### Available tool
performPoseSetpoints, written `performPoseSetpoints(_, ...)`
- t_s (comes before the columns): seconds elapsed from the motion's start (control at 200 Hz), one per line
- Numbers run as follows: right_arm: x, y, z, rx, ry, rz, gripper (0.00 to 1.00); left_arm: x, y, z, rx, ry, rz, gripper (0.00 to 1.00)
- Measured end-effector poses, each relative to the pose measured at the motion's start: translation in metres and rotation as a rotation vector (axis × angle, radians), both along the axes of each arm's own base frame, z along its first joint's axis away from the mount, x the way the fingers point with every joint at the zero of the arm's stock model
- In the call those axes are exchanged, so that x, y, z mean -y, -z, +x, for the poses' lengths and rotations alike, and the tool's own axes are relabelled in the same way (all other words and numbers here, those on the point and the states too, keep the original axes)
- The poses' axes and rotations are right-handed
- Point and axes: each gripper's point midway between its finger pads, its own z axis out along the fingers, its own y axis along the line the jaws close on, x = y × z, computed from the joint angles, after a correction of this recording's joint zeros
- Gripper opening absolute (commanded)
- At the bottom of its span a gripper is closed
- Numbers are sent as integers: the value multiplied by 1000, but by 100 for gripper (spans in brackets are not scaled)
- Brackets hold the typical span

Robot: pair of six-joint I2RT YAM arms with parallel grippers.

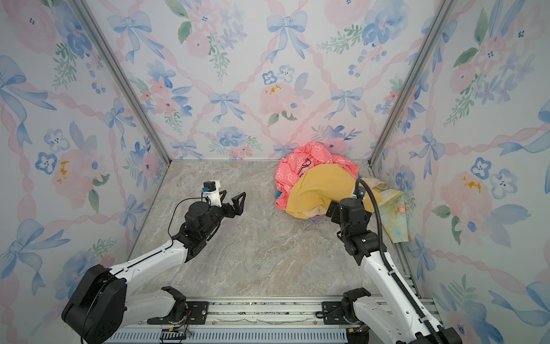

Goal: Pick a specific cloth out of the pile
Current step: 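Reach the right gripper toward the floral cloth while the left gripper moves forward, then lower the right gripper onto the floral cloth edge and close it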

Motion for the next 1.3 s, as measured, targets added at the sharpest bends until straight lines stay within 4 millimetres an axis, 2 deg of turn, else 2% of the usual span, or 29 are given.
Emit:
performPoseSetpoints(0.145, 4, 11, -9, -71, 17, 55, 96, 21, 4, -7, -15, 64, 6, 98)
performPoseSetpoints(0.265, 22, 17, -10, -123, 86, 108, 95, 35, 7, -11, -25, 105, 11, 98)
performPoseSetpoints(0.35, 34, 11, -3, -134, 133, 131, 95, 45, 10, -16, -34, 132, 20, 98)
performPoseSetpoints(0.475, 51, -8, 23, -127, 188, 152, 94, 61, 12, -27, -42, 184, 37, 98)
performPoseSetpoints(0.585, 72, -28, 56, -114, 238, 167, 94, 76, 11, -38, -39, 235, 55, 98)
performPoseSetpoints(0.715, 100, -36, 90, -110, 284, 200, 93, 96, 10, -54, -22, 302, 98, 98)
performPoseSetpoints(0.92, 143, -17, 125, -167, 337, 226, 92, 123, 12, -80, 6, 435, 189, 98)
performPoseSetpoints(1.06, 172, 4, 147, -220, 366, 241, 91, 130, -5, -94, 57, 525, 189, 98)
performPoseSetpoints(1.185, 187, 19, 167, -263, 377, 242, 90, 132, -18, -103, 97, 575, 183, 98)
performPoseSetpoints(1.3, 191, 32, 188, -297, 364, 234, 90, 134, -22, -106, 108, 596, 185, 98)
